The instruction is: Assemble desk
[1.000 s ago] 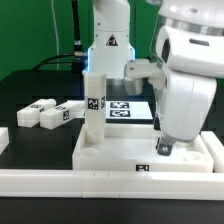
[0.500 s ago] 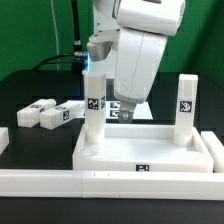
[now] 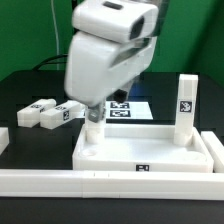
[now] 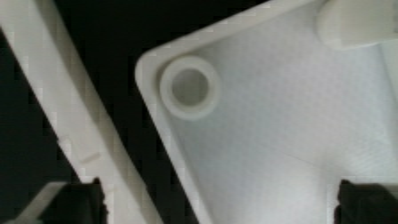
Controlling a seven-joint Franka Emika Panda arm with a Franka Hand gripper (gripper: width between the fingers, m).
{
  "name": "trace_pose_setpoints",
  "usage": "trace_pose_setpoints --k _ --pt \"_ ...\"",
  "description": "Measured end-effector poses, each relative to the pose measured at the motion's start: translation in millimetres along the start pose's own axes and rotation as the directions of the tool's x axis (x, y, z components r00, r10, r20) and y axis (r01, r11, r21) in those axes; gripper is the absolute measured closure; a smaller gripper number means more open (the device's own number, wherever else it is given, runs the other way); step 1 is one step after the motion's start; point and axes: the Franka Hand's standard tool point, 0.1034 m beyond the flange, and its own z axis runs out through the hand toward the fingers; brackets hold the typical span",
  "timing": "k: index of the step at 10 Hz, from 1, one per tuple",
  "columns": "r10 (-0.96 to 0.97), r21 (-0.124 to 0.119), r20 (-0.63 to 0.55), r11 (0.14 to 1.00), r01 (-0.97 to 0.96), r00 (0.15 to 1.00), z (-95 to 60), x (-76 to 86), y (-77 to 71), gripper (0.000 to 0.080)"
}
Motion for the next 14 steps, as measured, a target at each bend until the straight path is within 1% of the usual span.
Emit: trace_pose_setpoints --k 1,2,3,4,5,6,7,8,9,10,11,12,13,14 --pt "0.08 0.023 0.02 0.996 -0.081 0.997 -2.6 -11.5 6.5 0.015" --pt "0.165 0.044 -0.001 0.985 -0.165 0.986 -0.2 -20.6 10.3 0.015" --pt "0.277 0.073 -0.023 0.959 -0.274 0.961 3.1 -33.3 15.2 0.015" --pt "0.356 0.07 -0.012 0.932 -0.355 0.934 3.0 -31.3 14.2 0.015" --pt "0.406 0.072 -0.01 0.912 -0.404 0.914 2.5 -25.9 11.9 0.015" --pt "0.474 0.081 -0.007 0.878 -0.472 0.881 2.9 -27.7 12.0 0.015" --pt "0.539 0.142 0.005 0.833 -0.534 0.842 5.7 -43.7 10.2 0.015" --pt "0.591 0.183 0.018 0.791 -0.583 0.807 9.6 -63.7 12.3 0.015" --pt "0.66 0.223 0.009 0.731 -0.645 0.751 17.3 -85.5 18.4 0.015" --pt "0.712 0.227 0.005 0.683 -0.694 0.702 29.5 -108.9 23.7 0.015" --pt "0.777 0.222 0.022 0.61 -0.761 0.629 37.9 -117.2 17.1 0.015" --pt "0.817 0.21 0.026 0.559 -0.802 0.576 43.0 -115.7 12.1 0.015" --pt "0.875 0.211 0.051 0.461 -0.862 0.481 43.1 -113.7 11.7 0.015" --pt "0.879 0.211 0.052 0.454 -0.866 0.474 43.1 -113.8 12.0 0.015"
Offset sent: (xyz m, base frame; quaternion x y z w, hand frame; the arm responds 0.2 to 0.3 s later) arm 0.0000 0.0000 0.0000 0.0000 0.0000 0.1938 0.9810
